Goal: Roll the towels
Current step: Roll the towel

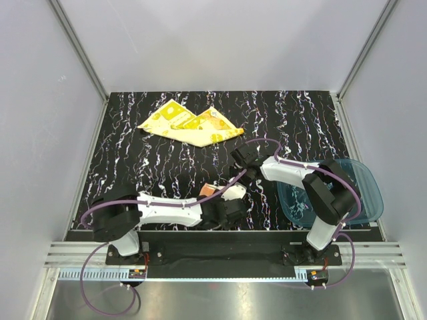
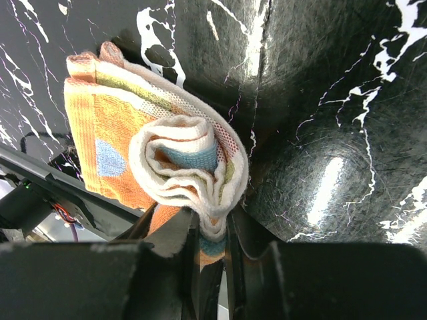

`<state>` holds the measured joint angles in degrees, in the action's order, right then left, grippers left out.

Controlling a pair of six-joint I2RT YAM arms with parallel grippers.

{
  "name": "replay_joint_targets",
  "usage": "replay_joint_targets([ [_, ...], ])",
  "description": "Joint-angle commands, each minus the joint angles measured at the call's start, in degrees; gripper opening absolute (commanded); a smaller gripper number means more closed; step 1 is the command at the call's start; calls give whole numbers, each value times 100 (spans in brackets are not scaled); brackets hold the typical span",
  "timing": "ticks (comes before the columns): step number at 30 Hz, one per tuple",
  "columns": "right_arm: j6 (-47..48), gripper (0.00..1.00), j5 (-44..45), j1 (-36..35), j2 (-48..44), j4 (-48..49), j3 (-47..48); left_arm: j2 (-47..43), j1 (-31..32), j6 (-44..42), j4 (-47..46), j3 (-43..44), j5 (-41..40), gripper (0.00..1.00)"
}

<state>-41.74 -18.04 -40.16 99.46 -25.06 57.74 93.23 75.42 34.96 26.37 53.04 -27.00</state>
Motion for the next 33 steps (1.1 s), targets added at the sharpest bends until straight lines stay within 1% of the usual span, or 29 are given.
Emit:
replay_joint_targets([
  [1,43,0,73,-62,-32,-105,115,125,87,72,-326,216,-121,66],
  [3,34,0,47,-62,-23,-69,106,248,122,177,-81,312,-304,66],
  [4,43,0,20,-62,-6,-61,106,283,148,239,51,452,-558,66],
  [5,51,0,20,-53,-6,-52,106,344,192,352,383,558,-700,66],
  [6,52,0,20,-62,-6,-52,106,371,219,397,526,646,-831,66],
  [10,52,0,3,-62,3,-61,124,529,403,721,1378,1173,-1674,68],
  [11,52,0,3,-62,21,-69,133,651,456,810,1780,1400,-1816,68],
  [14,52,0,3,-62,38,-60,159,862,622,916,2143,1718,-2089,68],
  [20,69,0,-6,-71,47,-87,194,1100,711,916,1855,1693,-1888,67],
  [27,69,0,-33,-62,-14,-104,168,1224,676,863,1363,1394,-1528,66],
  [31,69,0,-103,-62,-6,-78,159,1267,659,907,1055,1105,-1326,63],
  [33,60,0,-129,-62,-5,-61,150,1311,658,925,914,1034,-1255,59],
])
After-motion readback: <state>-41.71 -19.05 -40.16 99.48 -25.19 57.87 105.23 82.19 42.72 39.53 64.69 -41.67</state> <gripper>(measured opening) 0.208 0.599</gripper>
